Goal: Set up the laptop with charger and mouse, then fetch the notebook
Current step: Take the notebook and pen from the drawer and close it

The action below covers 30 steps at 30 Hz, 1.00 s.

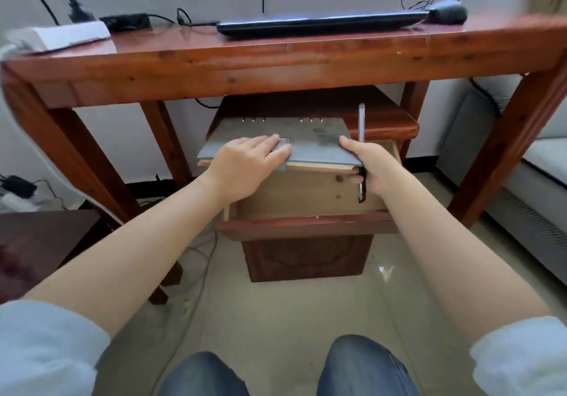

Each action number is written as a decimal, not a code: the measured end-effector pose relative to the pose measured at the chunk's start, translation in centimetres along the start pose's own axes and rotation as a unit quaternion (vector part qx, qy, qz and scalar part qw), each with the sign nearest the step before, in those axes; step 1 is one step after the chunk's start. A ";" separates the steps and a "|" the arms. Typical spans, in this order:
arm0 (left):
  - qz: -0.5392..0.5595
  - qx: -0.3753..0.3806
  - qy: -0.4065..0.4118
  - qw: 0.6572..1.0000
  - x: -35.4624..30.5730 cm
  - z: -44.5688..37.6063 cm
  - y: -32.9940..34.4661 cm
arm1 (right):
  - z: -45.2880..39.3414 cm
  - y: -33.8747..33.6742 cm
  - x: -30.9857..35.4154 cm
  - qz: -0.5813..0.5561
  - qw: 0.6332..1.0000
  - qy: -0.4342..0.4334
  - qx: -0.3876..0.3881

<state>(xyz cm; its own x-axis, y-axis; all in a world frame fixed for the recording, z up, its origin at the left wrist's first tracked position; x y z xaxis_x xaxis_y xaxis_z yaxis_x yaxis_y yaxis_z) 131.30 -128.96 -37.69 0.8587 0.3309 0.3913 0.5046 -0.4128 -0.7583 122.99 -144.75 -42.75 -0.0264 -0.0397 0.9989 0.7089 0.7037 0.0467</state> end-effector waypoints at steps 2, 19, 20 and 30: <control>0.008 0.030 -0.037 0.999 0.6 -1.2 1.4 | -1.0 -0.7 -0.1 0.009 0.999 0.003 -0.038; 0.099 0.197 -0.138 0.965 1.3 -5.2 8.2 | 4.3 -1.6 -14.2 -0.088 0.963 0.062 -0.248; 0.103 0.211 -0.135 0.963 1.6 -5.3 8.2 | 4.1 -0.8 -13.8 -0.148 0.954 0.052 -0.256; 0.118 0.288 -0.134 0.941 2.4 -7.2 9.4 | 0.8 3.7 -8.9 0.285 0.944 -0.163 -0.035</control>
<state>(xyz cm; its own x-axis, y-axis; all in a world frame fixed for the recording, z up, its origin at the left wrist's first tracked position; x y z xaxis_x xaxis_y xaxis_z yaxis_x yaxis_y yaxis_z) 138.78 -138.16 -40.16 0.8486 0.5212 0.0906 0.1055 0.0010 -0.9944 125.29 -141.26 -51.47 0.1668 0.5597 0.8118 0.7175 0.4958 -0.4892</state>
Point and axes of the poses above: each hand's wrist, its own z-axis away from the middle knuckle, its own y-axis out of the palm, x = y × z, the point moved 7 cm from there along -z, towards the middle knuckle, and after that the axes turned 11 degrees about -y, right-handed, at the moved point
